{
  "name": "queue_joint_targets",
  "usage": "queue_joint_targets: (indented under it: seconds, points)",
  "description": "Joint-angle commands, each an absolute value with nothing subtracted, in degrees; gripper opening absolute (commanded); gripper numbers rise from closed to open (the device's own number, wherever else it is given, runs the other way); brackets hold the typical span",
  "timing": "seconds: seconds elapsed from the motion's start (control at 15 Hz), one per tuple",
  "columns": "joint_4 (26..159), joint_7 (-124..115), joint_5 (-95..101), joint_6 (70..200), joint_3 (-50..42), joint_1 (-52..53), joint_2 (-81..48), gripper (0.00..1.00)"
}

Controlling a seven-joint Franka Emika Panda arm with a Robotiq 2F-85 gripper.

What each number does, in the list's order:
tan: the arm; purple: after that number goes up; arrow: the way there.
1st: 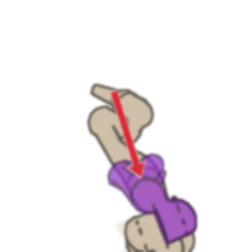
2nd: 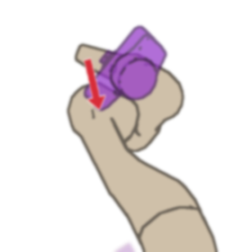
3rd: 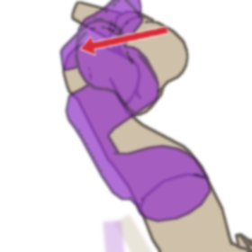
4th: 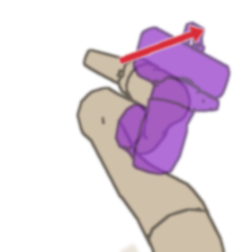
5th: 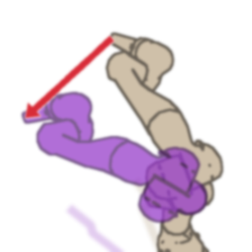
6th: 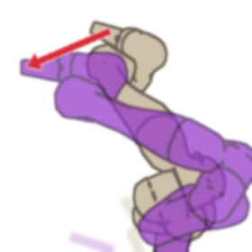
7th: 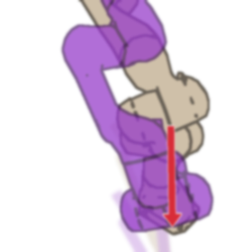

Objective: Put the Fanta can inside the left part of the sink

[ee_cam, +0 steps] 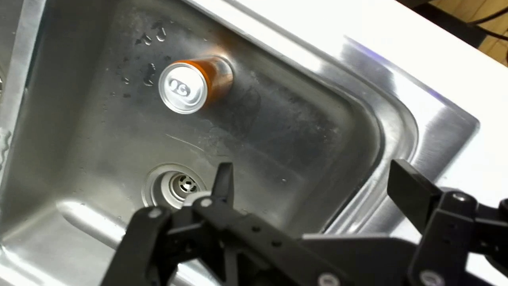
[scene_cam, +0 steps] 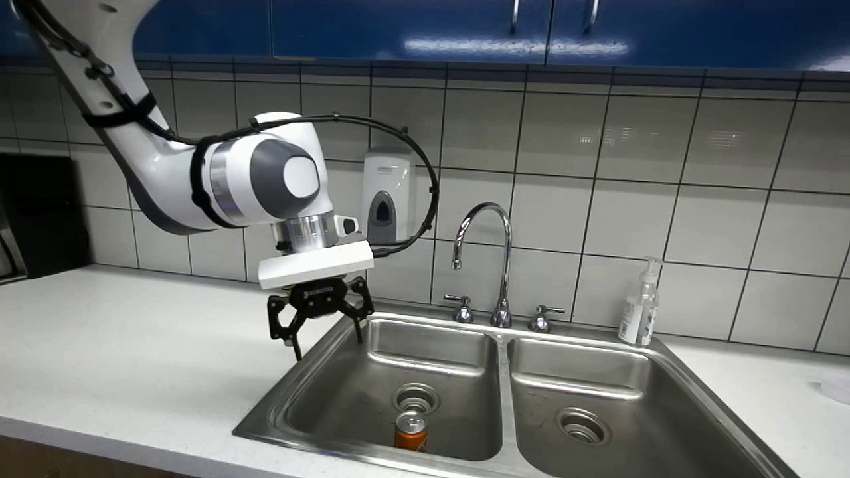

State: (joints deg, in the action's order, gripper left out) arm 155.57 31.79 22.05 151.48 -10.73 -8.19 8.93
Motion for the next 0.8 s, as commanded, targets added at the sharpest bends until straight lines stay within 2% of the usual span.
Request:
queue_joint_targets:
  seconds: [0.0, 0.73]
  points:
    - [158.0, 27.7, 17.1, 145.1, -8.1, -5.5, 15.6, 1.0]
    - [160.6, 19.6, 10.2, 139.0, -3.2, 1.6, 22.8, 1.0]
